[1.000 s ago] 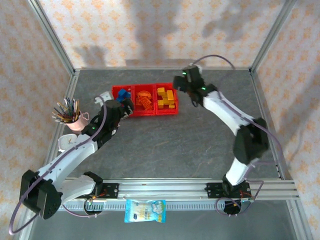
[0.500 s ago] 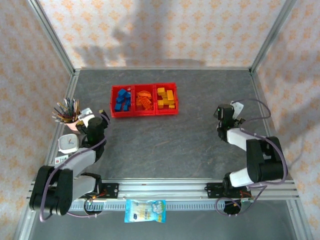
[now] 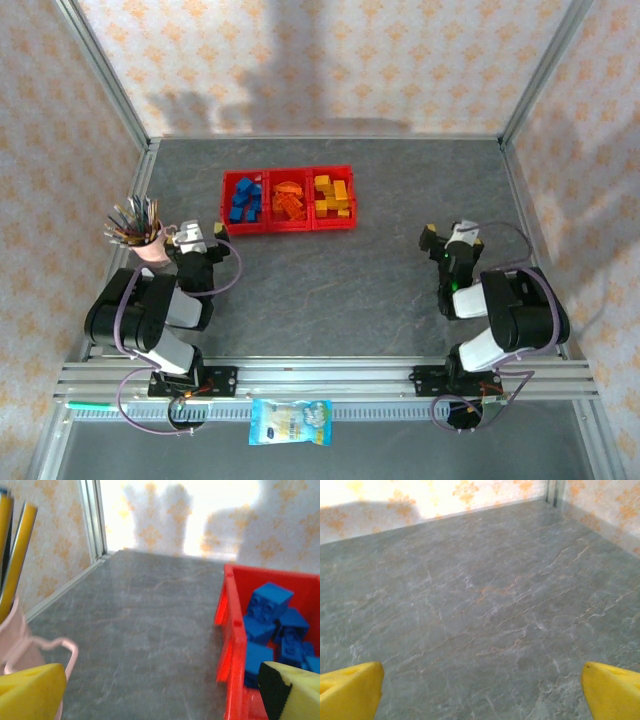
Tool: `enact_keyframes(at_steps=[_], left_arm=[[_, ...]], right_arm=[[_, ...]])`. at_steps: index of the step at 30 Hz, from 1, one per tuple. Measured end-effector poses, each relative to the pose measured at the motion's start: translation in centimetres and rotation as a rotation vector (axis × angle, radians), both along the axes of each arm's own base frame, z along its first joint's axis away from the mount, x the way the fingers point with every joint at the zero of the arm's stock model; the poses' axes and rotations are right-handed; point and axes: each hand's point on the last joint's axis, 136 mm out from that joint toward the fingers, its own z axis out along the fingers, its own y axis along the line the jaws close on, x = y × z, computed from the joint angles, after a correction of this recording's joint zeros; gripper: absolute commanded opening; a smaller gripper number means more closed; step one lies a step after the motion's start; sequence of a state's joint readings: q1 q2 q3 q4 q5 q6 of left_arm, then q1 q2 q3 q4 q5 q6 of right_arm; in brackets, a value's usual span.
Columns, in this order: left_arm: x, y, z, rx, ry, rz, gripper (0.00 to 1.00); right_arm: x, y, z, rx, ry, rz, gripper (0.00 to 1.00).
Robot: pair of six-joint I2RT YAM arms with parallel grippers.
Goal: Sort the legos into containers by color
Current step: Reset both arms
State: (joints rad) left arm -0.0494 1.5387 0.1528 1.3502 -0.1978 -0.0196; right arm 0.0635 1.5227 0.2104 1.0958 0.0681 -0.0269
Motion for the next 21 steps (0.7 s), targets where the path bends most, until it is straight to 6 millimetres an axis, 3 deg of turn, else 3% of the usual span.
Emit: enact_keyframes(at_steps=[4, 21], left_arm=[[1.3, 0.7, 1.5, -0.011, -0.038, 0.000, 0.99], [1.5, 0.3, 1.3, -0.015, -0.033, -0.026, 0.99]], right_arm=[[0.7, -0.5, 1.4, 0.016, -0.058, 0.012, 1.00], [1.0, 0.3, 2.0, 0.027, -0.083, 0.054, 1.00]])
